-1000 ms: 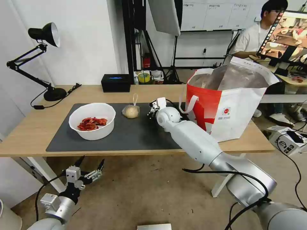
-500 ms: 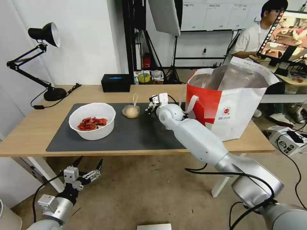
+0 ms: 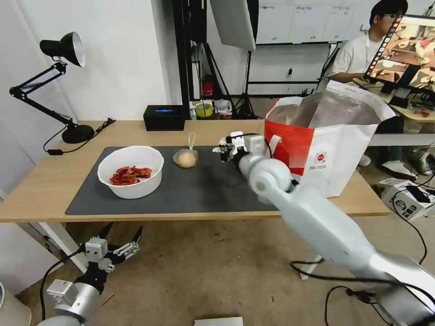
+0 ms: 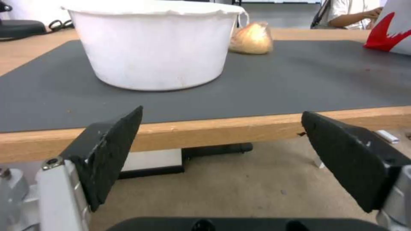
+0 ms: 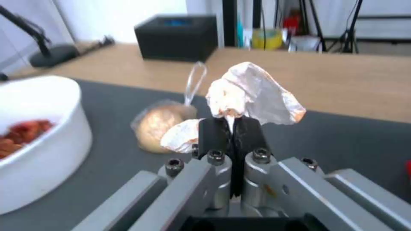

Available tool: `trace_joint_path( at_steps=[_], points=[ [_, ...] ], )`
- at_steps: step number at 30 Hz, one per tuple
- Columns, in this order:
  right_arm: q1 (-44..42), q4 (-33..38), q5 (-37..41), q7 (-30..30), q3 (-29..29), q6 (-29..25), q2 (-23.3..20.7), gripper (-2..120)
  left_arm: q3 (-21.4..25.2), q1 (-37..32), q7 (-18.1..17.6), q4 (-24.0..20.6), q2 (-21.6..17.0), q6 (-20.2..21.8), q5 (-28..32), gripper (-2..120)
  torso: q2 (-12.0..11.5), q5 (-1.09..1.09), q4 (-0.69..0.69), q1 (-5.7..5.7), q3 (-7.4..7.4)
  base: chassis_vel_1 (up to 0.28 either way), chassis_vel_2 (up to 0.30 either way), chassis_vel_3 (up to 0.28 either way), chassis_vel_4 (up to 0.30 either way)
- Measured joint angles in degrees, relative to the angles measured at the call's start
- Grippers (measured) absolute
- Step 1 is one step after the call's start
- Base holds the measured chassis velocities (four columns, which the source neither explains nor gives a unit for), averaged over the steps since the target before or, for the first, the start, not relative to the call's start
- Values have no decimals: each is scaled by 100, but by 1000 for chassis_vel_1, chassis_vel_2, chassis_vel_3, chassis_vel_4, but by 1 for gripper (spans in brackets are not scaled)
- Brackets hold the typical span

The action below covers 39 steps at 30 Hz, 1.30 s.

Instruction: Pick up the trash from the table and place it into the takeout bag.

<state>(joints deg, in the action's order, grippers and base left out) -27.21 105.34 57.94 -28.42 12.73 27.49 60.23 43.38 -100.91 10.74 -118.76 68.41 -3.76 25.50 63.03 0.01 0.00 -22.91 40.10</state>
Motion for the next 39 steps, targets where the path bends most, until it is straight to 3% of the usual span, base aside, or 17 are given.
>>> trace_joint_path(
  at_steps=[8, 14, 24, 33, 39],
  points=[
    [-691, 1051, -179, 195, -963, -899, -784, 0, -168, 19, -1, -19, 98, -1, -74, 100, 0, 0, 0, 0, 0, 0, 0, 0, 0],
    [-586, 1253, -90, 277, -1580, -1241, -1279, 0, -264, 32, -5, -41, 136, -1, -130, 100, 0, 0, -1, 0, 0, 0, 0, 0, 0],
    [-317, 864, 293, 236, -2158, -1313, -1851, 0, -345, 73, -24, -88, 156, 12, -144, 100, 0, 0, 0, -1, 1, 0, 0, 0, 0],
    [-322, 488, 379, 234, -2245, -1224, -1950, 0, -396, 124, -128, -103, 124, 25, -167, 100, 0, 0, 0, -1, 1, 0, 0, 0, 0],
    [-364, 403, 524, 198, -2228, -1026, -1929, 17, -385, 100, -135, -103, 111, 13, -161, 100, 0, -1, 0, -1, 1, 0, 0, 0, 0]
  ],
)
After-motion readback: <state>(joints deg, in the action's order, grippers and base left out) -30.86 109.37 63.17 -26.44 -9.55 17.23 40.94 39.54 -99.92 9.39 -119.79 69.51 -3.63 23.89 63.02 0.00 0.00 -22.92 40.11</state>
